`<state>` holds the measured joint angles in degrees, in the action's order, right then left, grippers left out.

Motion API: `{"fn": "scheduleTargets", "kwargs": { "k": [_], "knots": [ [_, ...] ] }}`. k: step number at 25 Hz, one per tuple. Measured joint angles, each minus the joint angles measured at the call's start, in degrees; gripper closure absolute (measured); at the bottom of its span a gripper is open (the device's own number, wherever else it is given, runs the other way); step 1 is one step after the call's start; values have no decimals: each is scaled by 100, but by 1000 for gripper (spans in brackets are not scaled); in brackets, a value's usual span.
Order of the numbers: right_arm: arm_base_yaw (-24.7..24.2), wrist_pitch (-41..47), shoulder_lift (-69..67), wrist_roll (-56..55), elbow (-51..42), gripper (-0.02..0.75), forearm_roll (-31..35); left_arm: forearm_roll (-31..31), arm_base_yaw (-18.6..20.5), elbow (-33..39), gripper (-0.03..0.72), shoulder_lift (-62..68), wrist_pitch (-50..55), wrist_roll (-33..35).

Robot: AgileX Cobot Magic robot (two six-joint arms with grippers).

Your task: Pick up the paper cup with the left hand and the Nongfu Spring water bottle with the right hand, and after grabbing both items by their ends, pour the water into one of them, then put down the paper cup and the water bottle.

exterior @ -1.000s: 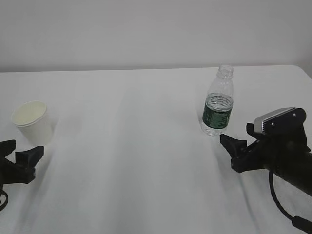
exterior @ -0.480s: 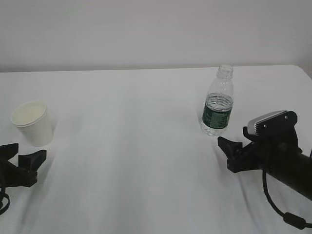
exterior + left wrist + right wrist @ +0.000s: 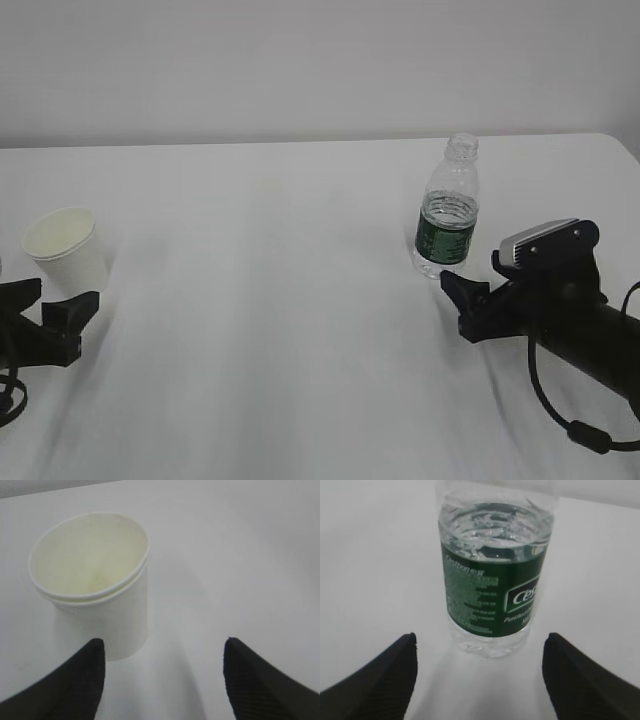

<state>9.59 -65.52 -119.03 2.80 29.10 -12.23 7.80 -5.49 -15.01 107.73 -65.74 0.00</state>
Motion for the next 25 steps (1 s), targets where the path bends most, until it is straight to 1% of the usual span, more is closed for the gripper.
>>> {"fn": "scheduleTargets", "kwargs": {
  "k": [9, 25],
  "knots": [
    [0, 0, -49, -114, 236, 147, 0, 0, 0, -10, 152, 0, 0, 0],
    [0, -8, -583, -420, 814, 147, 0, 0, 0, -10, 152, 0, 0, 0]
  ]
}}
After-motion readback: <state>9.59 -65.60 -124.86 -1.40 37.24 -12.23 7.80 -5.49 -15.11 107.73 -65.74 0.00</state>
